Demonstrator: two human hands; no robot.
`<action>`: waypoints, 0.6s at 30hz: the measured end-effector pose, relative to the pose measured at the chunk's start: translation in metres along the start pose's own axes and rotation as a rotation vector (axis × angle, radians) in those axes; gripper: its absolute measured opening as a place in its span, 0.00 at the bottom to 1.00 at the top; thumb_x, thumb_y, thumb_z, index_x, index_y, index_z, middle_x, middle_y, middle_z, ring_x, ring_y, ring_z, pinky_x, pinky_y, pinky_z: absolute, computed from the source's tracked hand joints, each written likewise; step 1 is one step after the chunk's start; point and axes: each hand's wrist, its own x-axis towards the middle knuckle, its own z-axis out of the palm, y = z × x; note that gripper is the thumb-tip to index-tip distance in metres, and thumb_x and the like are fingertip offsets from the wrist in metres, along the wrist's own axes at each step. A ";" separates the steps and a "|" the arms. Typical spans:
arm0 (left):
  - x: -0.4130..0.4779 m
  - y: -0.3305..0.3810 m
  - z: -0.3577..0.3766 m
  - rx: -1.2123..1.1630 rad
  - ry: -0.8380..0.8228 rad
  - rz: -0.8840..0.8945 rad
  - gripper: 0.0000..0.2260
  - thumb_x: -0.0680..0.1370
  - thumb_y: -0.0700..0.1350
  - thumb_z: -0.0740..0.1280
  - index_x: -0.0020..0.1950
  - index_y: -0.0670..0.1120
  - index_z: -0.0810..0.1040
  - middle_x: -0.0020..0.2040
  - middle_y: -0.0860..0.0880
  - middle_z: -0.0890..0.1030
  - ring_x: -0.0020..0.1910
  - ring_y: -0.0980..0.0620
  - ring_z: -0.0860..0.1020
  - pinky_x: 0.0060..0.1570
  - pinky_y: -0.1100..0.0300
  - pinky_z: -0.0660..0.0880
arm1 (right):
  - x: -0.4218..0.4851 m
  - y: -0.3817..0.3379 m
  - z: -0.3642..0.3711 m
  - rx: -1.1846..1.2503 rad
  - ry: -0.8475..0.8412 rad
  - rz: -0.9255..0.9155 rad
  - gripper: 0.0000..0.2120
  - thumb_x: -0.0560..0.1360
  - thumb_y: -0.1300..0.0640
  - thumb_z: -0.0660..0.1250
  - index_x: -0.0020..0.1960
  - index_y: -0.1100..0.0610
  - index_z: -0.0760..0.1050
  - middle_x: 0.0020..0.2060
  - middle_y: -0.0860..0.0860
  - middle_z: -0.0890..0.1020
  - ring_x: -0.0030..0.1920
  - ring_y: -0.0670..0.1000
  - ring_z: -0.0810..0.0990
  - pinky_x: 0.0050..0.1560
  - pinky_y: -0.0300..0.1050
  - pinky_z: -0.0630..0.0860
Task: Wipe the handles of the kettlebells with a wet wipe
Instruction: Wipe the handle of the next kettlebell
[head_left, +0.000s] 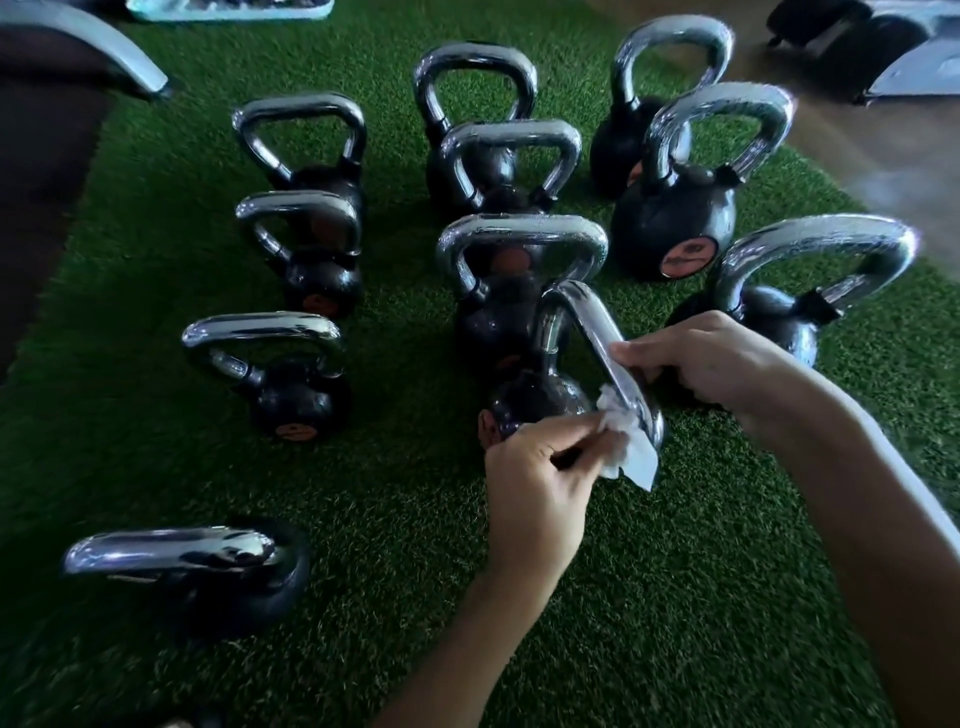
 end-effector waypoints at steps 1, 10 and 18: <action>-0.004 0.001 0.002 -0.002 0.006 0.029 0.08 0.75 0.42 0.76 0.53 0.43 0.87 0.49 0.54 0.87 0.46 0.64 0.84 0.46 0.69 0.79 | 0.000 0.000 0.000 0.008 -0.003 0.003 0.13 0.68 0.46 0.78 0.41 0.56 0.87 0.33 0.53 0.85 0.34 0.52 0.78 0.42 0.46 0.71; -0.016 -0.024 -0.005 0.088 0.043 0.196 0.12 0.72 0.41 0.79 0.55 0.45 0.87 0.53 0.55 0.86 0.52 0.59 0.83 0.51 0.56 0.82 | 0.004 0.000 0.007 0.021 -0.013 -0.032 0.08 0.68 0.44 0.77 0.37 0.47 0.87 0.28 0.46 0.81 0.35 0.51 0.75 0.45 0.47 0.69; 0.001 -0.038 -0.055 -0.078 0.119 0.065 0.11 0.74 0.45 0.76 0.55 0.46 0.86 0.50 0.52 0.87 0.47 0.53 0.86 0.44 0.54 0.84 | 0.009 -0.029 0.031 -0.135 -0.146 -0.087 0.14 0.71 0.45 0.75 0.42 0.57 0.86 0.36 0.52 0.86 0.41 0.57 0.81 0.55 0.53 0.76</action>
